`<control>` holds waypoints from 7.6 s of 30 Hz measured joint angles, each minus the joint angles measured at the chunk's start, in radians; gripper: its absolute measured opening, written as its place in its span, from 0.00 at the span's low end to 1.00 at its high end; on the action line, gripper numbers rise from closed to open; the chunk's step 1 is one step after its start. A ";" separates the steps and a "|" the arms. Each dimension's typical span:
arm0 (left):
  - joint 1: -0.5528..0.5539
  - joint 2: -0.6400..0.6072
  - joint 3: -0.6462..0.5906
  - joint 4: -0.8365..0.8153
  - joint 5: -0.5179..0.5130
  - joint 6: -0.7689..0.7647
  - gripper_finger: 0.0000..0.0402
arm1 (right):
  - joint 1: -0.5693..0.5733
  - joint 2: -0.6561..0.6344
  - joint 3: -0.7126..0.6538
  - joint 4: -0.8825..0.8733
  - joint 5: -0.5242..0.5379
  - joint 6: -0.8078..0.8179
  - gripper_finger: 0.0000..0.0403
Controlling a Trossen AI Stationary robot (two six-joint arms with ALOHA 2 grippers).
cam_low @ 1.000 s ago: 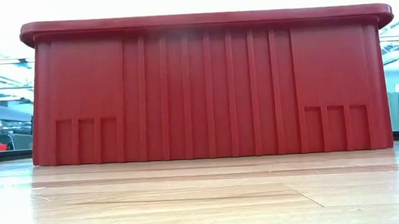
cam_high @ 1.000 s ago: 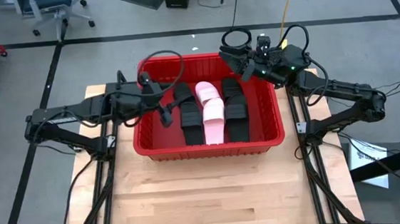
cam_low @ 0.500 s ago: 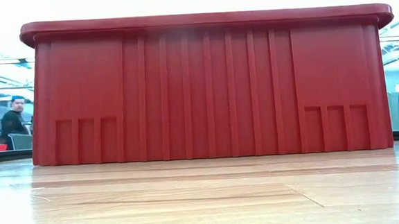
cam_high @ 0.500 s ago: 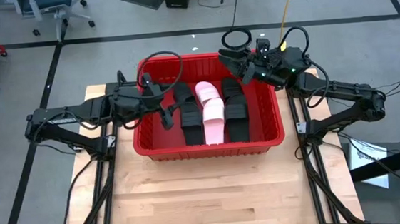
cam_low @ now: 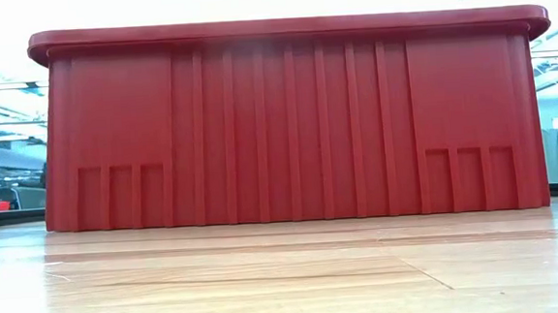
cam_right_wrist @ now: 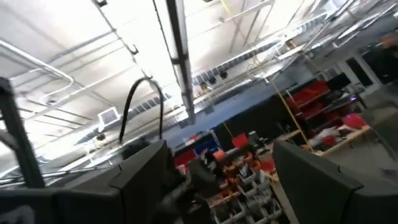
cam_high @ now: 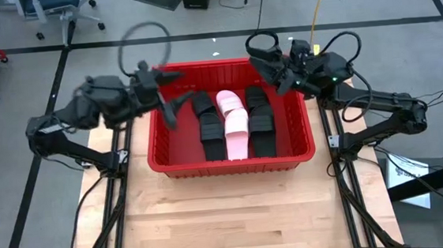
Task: Pick and place slides into bin
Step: Return to Home Position
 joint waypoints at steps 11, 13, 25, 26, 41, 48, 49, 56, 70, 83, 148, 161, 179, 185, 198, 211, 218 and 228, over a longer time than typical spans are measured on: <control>-0.013 0.021 0.216 -0.218 0.079 -0.066 0.68 | 0.048 -0.023 0.019 0.021 -0.047 -0.060 0.70; -0.013 0.009 0.227 -0.255 0.079 -0.097 0.68 | 0.048 -0.038 0.027 0.025 -0.048 -0.071 0.70; -0.013 -0.069 0.224 -0.164 0.257 -0.084 0.68 | 0.052 -0.171 0.026 -0.079 -0.059 -0.154 0.70; -0.013 -0.071 0.225 -0.137 0.272 -0.082 0.68 | 0.052 -0.174 0.027 -0.076 -0.073 -0.159 0.70; -0.013 -0.145 0.077 -0.032 0.314 -0.168 0.68 | 0.055 -0.178 0.026 -0.125 -0.075 0.008 0.70; -0.013 -0.224 -0.008 0.070 0.325 -0.203 0.68 | 0.212 -0.177 0.026 -0.058 -0.003 -0.185 0.70; -0.013 -0.231 -0.008 0.069 0.330 -0.209 0.68 | 0.231 -0.177 0.026 -0.052 0.037 -0.205 0.70; -0.013 -0.261 -0.009 0.059 0.325 -0.190 0.68 | 0.279 -0.175 0.025 -0.099 0.111 -0.197 0.70; -0.013 -0.252 -0.009 0.048 0.299 -0.215 0.68 | 0.282 -0.186 0.025 -0.065 0.105 -0.201 0.70; -0.052 -0.361 -0.009 -0.049 0.284 -0.109 0.68 | 0.281 -0.305 0.026 -0.149 0.032 -0.226 0.70; -0.069 -1.247 -1.564 0.660 0.175 -0.367 0.68 | 0.281 -0.752 -1.291 0.773 0.115 -0.236 0.70; -0.069 -1.247 -1.570 0.518 0.179 -0.414 0.68 | 0.281 -0.748 -1.292 0.321 0.110 -0.151 0.70; -0.069 -1.244 -1.578 0.680 0.175 -0.288 0.68 | 0.281 -0.747 -1.293 0.339 0.113 -0.574 0.70; -0.070 -1.244 -1.578 0.681 0.105 -0.179 0.68 | 0.281 -0.748 -1.293 0.289 0.114 -0.589 0.70; -0.069 -1.244 -1.577 0.681 0.100 -0.134 0.68 | 0.281 -0.748 -1.294 0.434 0.114 -0.586 0.70; -0.069 -1.245 -1.573 0.515 0.100 -0.175 0.68 | 0.281 -0.747 -1.294 0.430 0.114 -0.586 0.70; -0.069 -1.245 -1.574 0.527 0.100 -0.181 0.68 | 0.281 -0.748 -1.294 0.430 0.114 -0.586 0.70; -0.069 -1.245 -1.575 0.532 0.100 -0.182 0.68 | 0.281 -0.748 -1.294 0.432 0.114 -0.586 0.70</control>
